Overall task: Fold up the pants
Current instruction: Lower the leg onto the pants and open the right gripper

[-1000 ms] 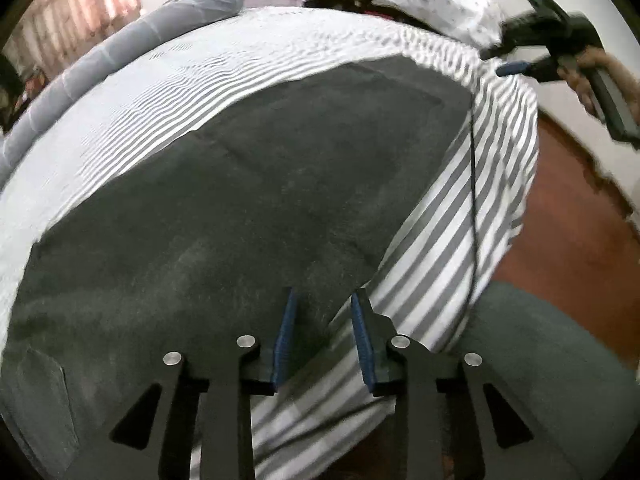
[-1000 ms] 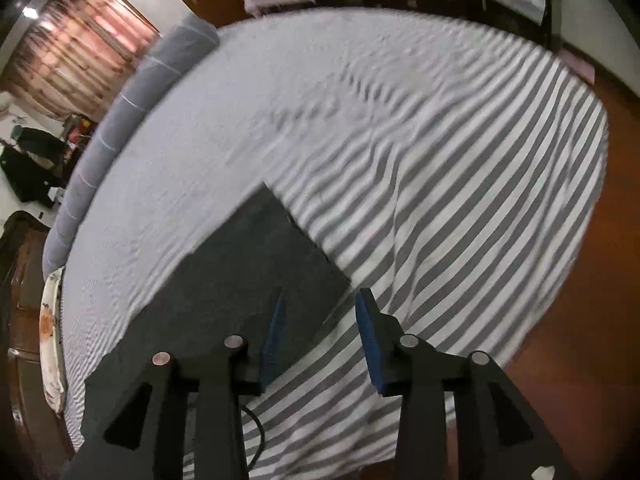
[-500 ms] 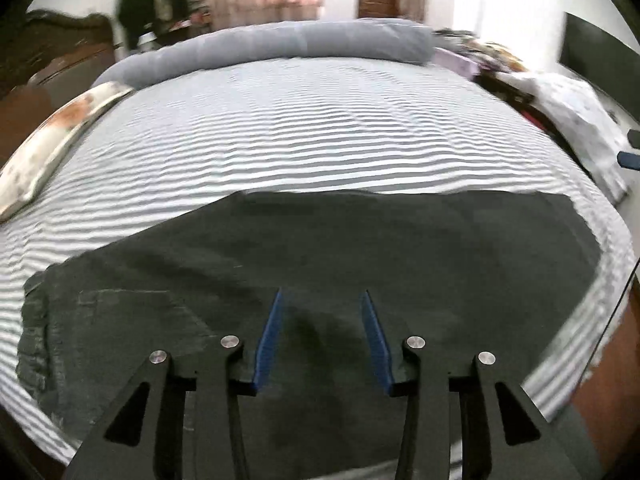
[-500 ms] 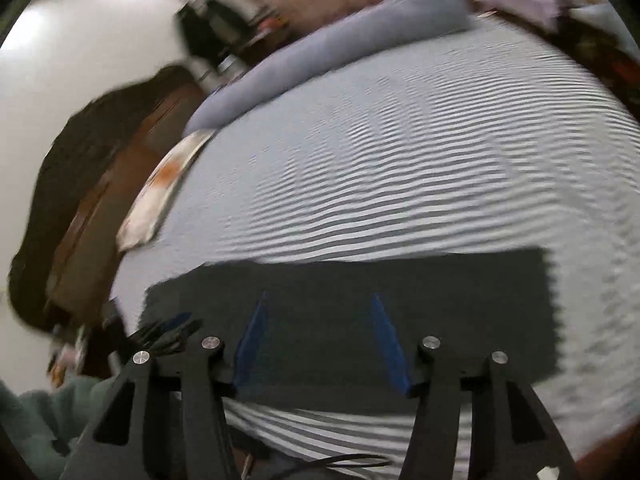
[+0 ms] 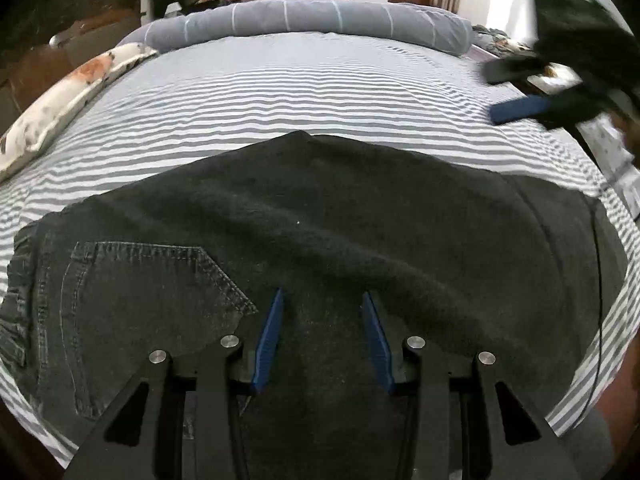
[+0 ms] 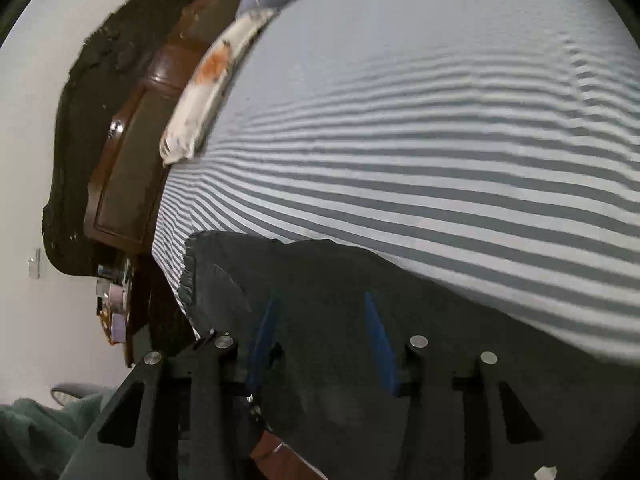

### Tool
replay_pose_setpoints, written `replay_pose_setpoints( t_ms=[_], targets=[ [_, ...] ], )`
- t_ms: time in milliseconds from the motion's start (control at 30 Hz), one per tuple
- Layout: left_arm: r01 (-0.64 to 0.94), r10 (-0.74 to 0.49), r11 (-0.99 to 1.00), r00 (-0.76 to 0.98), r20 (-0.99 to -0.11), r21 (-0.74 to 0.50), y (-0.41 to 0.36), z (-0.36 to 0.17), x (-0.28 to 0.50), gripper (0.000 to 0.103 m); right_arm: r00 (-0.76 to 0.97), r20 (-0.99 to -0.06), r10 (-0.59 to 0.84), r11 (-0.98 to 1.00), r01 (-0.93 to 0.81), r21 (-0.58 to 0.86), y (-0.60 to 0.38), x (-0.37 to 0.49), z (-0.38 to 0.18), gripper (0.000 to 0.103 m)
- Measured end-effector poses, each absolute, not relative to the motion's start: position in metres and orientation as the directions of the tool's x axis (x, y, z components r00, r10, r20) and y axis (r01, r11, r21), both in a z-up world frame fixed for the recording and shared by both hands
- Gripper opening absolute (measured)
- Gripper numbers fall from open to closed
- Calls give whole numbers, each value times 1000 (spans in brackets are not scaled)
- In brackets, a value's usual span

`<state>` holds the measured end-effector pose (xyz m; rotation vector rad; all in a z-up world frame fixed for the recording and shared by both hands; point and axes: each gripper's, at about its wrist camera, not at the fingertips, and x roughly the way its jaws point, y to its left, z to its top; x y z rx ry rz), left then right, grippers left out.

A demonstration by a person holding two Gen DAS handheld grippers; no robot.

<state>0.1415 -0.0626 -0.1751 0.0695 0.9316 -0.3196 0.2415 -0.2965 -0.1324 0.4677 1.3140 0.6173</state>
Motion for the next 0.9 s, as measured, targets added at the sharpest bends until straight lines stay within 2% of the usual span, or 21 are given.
replay_pose_setpoints(
  t_ms=[133,333,467,633,733,833,900],
  targets=[
    [302,-248,950,562,-789,-83,-60,-179,139,42,52,-746,664,746,-115,656,-275,272,-163,40],
    [302,-254,949,581,-774,-85,-58,-184,132,43,-11,-797,603,789,-133,599,-258,281,-192,40],
    [305,-260,948,592,-763,-86,-56,-187,124,43,-69,-737,672,728,-124,675,-255,277,-202,41],
    [311,-252,948,615,-747,-63,-57,-191,117,44,-160,-707,688,675,-217,706,-247,263,-198,41],
    [310,-253,949,621,-742,-65,-58,-193,113,44,-199,-714,671,649,-307,696,-237,255,-189,43],
    [311,-261,948,624,-736,-73,-58,-195,109,44,-184,-762,621,646,-431,630,-221,243,-173,44],
    [309,-264,948,625,-735,-78,-58,-194,108,44,-236,-752,615,600,-479,641,-213,233,-168,47]
  ],
)
